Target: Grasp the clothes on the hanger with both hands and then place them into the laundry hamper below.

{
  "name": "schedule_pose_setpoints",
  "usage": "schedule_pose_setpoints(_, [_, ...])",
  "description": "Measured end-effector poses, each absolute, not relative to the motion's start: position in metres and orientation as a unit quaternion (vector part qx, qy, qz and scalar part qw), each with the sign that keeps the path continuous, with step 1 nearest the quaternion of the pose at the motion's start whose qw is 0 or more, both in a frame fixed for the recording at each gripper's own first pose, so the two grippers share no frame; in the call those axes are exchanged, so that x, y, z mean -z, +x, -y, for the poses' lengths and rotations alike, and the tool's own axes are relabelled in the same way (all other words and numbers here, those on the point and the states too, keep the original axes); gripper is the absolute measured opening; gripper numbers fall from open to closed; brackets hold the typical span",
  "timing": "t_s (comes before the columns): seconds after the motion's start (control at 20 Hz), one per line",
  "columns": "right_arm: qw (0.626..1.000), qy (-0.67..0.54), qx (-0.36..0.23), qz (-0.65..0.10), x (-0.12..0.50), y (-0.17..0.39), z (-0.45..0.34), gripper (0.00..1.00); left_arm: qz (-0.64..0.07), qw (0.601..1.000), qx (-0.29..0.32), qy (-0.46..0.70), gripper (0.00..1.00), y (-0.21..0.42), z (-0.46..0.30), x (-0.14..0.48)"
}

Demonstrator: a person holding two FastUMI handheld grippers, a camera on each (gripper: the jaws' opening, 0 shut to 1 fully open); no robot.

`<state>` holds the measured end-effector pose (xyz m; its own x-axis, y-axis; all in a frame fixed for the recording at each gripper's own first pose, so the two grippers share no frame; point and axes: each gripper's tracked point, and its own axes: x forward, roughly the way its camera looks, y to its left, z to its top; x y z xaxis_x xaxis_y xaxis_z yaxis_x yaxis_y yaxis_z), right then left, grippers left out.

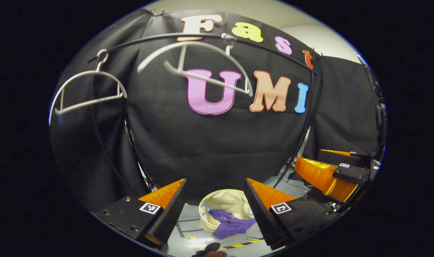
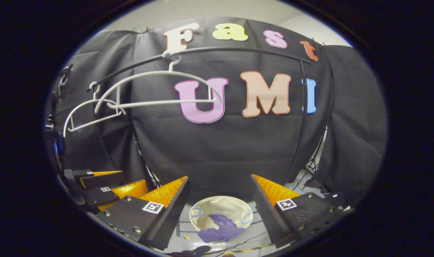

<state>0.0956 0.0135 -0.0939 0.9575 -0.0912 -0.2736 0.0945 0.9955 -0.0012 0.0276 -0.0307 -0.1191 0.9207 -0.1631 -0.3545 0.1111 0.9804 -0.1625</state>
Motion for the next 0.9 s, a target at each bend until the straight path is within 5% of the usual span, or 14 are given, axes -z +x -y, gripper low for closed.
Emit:
schedule_pose_setpoints(0.45, [0.999,0.009,0.028,-0.044,-0.010,0.056,0.014,0.95,-0.118,0.990,0.041,-0.069,0.96,-0.003,0.031,0.010])
schedule_pose_setpoints(0.55, [0.999,0.001,0.029,-0.031,-0.024,0.050,0.034,1.00,-0.120,0.992,0.015,-0.037,0.92,-0.008,0.023,0.002])
schedule_pose_setpoints(0.9, [0.999,0.017,0.035,-0.010,-0.037,0.014,0.064,0.93,-0.111,0.993,0.040,-0.032,0.93,-0.015,0.045,-0.013])
